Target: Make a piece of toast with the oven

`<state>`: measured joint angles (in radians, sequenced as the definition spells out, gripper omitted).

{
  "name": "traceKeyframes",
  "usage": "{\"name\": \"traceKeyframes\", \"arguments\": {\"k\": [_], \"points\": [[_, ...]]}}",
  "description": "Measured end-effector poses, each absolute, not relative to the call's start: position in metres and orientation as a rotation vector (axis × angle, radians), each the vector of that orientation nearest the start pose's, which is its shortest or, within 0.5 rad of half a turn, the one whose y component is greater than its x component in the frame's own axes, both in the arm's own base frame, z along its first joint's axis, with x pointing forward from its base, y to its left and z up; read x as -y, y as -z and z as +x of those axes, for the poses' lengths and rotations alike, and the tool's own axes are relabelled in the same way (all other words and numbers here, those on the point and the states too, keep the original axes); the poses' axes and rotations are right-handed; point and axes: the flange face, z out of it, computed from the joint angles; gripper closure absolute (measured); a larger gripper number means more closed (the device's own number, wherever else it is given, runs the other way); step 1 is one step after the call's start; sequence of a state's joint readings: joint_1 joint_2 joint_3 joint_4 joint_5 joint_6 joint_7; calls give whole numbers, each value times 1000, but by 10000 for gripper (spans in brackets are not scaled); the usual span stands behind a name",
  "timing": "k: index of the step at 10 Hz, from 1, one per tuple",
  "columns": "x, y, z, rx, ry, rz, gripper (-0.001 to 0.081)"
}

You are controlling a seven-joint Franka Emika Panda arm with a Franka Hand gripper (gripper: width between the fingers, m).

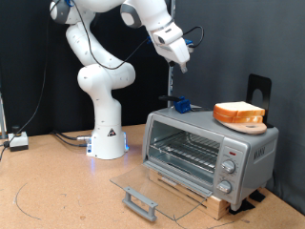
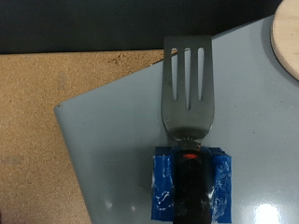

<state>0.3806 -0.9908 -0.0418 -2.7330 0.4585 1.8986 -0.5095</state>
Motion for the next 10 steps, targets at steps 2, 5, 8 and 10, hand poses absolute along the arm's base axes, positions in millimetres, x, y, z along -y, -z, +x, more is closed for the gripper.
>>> {"name": "traceKeyframes", "arguments": {"k": [2, 5, 8, 10], "points": [[-119, -512, 246, 1012, 272, -2500, 2], [-116, -511, 242, 1021, 286, -2511, 2], [-113, -510, 246, 1005, 319, -2526, 2], [-110, -503, 247, 1003, 301, -2549, 2]]}}
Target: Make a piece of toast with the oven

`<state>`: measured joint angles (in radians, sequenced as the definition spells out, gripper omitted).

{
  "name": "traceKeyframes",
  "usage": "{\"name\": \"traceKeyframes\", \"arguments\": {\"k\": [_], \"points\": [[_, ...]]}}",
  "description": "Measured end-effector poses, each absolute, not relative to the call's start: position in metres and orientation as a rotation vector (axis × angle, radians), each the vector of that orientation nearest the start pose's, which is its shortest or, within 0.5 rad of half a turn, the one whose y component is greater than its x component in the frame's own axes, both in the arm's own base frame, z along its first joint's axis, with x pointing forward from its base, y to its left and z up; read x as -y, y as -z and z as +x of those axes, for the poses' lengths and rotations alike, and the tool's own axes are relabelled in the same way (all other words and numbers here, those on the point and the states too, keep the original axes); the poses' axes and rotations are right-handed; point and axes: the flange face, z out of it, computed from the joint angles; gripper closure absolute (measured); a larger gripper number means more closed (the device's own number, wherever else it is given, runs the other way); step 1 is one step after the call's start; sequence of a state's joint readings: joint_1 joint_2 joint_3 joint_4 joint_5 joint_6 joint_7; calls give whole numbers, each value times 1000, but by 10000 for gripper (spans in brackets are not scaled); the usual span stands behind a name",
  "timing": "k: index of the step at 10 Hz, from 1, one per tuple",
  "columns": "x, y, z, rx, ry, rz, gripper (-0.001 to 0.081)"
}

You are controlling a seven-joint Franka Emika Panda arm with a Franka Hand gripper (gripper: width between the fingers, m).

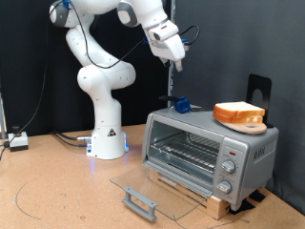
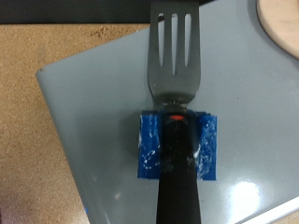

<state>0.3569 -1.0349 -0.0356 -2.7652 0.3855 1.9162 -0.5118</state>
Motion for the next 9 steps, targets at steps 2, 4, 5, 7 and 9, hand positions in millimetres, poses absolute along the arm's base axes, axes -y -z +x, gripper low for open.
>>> {"name": "traceKeyframes", "arguments": {"k": [2, 4, 5, 7, 9], "points": [[-109, -497, 248, 998, 282, -2552, 2], [-109, -496, 248, 996, 278, -2552, 2], [-109, -496, 248, 996, 276, -2552, 2], [-109, -493, 248, 997, 271, -2554, 2], [-112, -480, 248, 997, 262, -2569, 2]]}}
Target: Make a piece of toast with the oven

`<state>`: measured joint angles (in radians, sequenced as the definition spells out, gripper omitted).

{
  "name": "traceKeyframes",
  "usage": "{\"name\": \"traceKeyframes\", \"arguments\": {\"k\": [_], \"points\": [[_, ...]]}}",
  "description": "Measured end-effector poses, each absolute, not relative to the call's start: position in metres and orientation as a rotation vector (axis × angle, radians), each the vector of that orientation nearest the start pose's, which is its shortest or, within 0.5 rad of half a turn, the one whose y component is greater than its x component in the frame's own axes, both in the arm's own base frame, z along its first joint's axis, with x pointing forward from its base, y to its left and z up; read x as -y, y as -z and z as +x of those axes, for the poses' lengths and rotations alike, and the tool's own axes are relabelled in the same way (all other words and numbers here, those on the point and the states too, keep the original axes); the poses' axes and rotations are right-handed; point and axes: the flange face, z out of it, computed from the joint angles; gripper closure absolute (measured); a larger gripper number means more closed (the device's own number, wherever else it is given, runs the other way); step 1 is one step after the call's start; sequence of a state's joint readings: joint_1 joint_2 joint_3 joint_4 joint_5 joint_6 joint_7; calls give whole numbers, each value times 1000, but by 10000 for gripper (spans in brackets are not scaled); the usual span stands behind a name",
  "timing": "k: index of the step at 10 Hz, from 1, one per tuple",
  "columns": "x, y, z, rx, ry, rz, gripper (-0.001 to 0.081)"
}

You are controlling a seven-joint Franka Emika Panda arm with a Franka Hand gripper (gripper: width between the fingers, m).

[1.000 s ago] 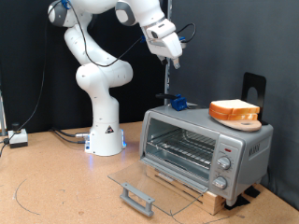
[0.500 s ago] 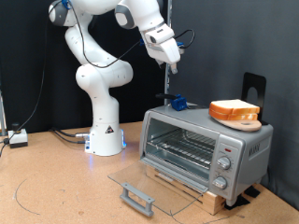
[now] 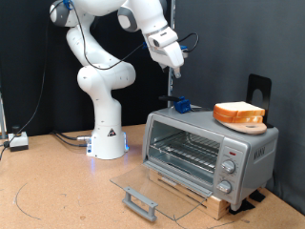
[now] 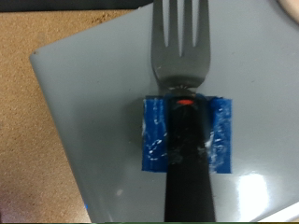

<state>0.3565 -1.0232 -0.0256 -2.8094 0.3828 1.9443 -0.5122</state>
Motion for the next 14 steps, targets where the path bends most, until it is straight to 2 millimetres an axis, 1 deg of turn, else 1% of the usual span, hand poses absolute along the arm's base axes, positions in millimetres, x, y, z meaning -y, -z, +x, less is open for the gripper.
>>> {"name": "traceKeyframes", "arguments": {"k": [5, 9, 12, 14], "points": [[-129, -448, 259, 1024, 167, -2617, 2], [-141, -419, 267, 1038, 118, -2657, 2], [-148, -405, 272, 1043, 126, -2670, 2], [-155, -402, 272, 1050, 130, -2646, 2]]}}
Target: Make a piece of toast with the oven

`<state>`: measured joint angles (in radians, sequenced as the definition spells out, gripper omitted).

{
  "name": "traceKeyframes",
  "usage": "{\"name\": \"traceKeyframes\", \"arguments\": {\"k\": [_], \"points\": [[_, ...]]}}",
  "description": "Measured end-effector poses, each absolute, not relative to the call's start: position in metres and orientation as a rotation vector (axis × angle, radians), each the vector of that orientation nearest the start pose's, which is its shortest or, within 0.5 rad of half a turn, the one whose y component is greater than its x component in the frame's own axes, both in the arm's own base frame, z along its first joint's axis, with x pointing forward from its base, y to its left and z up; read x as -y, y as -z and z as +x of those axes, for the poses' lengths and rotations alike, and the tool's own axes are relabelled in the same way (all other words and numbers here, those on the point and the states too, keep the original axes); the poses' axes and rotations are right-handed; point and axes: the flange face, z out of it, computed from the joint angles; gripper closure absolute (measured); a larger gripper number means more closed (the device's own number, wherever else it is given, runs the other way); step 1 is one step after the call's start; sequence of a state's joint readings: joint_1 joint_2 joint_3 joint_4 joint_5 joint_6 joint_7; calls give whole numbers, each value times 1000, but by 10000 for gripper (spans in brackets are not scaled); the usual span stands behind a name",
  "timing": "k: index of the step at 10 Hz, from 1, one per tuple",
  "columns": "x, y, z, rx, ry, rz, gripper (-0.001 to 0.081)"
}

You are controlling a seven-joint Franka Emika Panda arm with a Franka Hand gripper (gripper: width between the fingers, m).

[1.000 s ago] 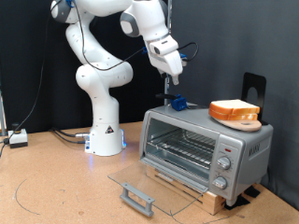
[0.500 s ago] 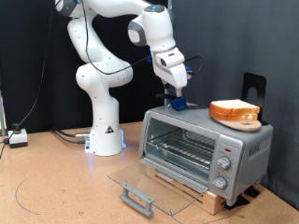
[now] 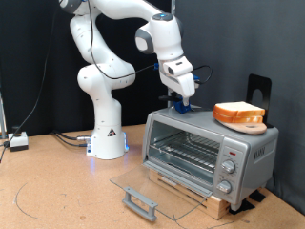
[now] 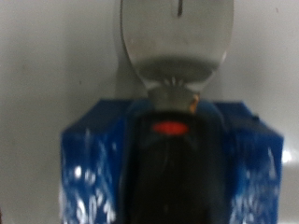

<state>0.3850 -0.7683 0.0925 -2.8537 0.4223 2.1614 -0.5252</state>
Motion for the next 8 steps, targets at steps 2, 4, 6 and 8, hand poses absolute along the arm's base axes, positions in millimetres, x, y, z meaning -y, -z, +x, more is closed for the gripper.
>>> {"name": "traceKeyframes", "arguments": {"k": [2, 4, 6, 8], "points": [[-160, -400, 271, 1053, 131, -2631, 2], [-162, -399, 270, 1060, 131, -2631, 2], [-163, -396, 269, 1066, 125, -2633, 2], [-163, -394, 268, 1067, 118, -2635, 2]]}}
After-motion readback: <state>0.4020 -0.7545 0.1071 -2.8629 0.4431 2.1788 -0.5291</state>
